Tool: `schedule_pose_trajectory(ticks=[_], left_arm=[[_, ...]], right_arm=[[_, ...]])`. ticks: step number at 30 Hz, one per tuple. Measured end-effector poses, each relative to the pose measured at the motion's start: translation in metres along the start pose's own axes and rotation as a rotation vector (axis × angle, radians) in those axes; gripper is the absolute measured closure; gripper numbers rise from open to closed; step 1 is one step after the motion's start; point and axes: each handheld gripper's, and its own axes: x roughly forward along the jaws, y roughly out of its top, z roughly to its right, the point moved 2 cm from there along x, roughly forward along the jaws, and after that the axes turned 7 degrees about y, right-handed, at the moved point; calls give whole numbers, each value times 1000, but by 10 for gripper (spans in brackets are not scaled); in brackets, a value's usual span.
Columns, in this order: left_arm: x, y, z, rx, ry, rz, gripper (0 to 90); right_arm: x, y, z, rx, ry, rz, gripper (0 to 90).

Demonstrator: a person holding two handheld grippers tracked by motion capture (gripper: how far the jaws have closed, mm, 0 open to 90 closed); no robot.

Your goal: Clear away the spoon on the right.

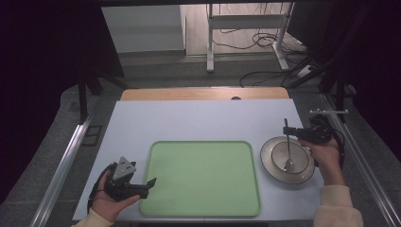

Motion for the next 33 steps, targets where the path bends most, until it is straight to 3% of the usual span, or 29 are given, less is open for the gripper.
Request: schedule_pose_trajectory(ticks=[11, 16, 17, 21, 33], left_arm=[[0, 0, 0, -3, 2, 4, 100], [0, 0, 0, -2, 1, 2, 100], [0, 0, 0, -1, 2, 2, 100], [0, 0, 0, -3, 2, 2, 100], [0, 0, 0, 1, 2, 1, 100]], right_arm=[[-14, 2, -11, -45, 3, 14, 887], [-21, 6, -17, -54, 14, 52, 887], [-24, 7, -19, -57, -10, 65, 886], [-30, 9, -21, -56, -12, 89, 886], [-53, 18, -50, -120, -3, 141, 887]])
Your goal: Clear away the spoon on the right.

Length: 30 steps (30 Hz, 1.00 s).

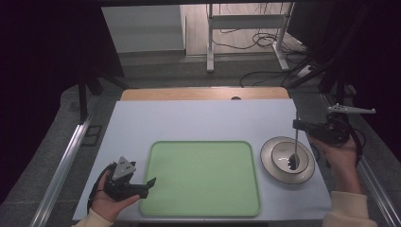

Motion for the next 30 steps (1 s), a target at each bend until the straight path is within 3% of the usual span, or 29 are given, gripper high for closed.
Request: schedule_pose_trajectory(ticks=[5, 13, 30], left_arm=[[0, 0, 0, 0, -1, -2, 100], [0, 0, 0, 2, -1, -2, 100], [-1, 0, 0, 2, -1, 0, 100]], right_arm=[[-5, 5, -14, -39, 14, 10, 887], [-6, 6, -30, -58, 42, 8, 886], [13, 5, -53, -90, 95, -34, 886]])
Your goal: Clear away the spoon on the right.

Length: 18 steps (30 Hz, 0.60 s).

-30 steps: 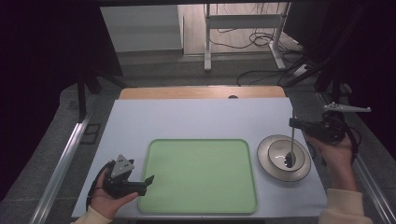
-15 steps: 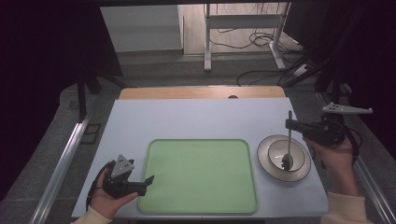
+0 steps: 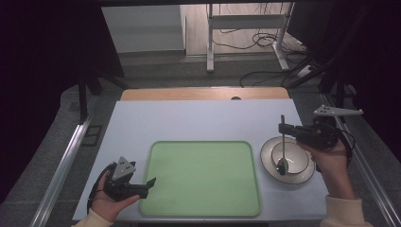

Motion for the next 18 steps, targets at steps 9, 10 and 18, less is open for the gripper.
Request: schedule_pose_trajectory(ticks=[9, 10, 18], left_arm=[[0, 0, 0, 0, -1, -1, 100], [0, 0, 0, 0, -1, -1, 100], [0, 0, 0, 0, -2, 0, 100]], right_arm=[[6, 2, -11, -20, 31, -15, 886], [7, 2, -12, -22, 33, -16, 886], [15, 3, -22, -28, 51, -32, 886]])
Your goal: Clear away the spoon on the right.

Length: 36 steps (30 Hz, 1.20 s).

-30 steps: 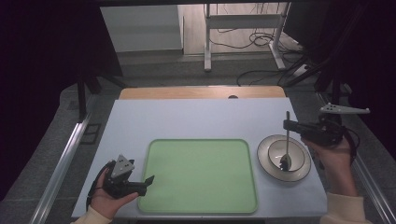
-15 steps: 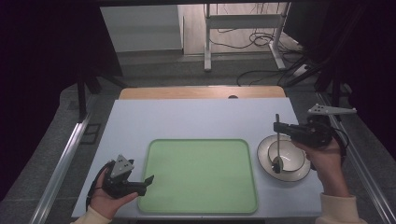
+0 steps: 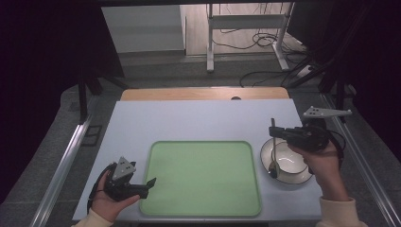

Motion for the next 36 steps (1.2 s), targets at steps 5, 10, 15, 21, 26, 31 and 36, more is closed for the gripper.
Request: schedule_pose_trajectory(ticks=[5, 10, 15, 21, 26, 31, 36], left_arm=[[0, 0, 0, 0, 0, 1, 100], [0, 0, 0, 0, 0, 1, 100], [0, 0, 0, 2, 1, 2, 100], [0, 0, 0, 2, 1, 3, 100], [0, 0, 0, 2, 1, 3, 100], [0, 0, 0, 2, 1, 3, 100], [0, 0, 0, 2, -1, 3, 100]], right_arm=[[7, 1, -7, -5, 22, -17, 885], [13, 1, -11, -10, 30, -23, 885], [20, 0, -15, -3, 37, -30, 885], [28, 1, -23, 0, 44, -39, 885], [32, 1, -26, 4, 47, -42, 885], [41, 0, -32, 11, 60, -50, 885], [48, 0, -37, 15, 74, -51, 885]])
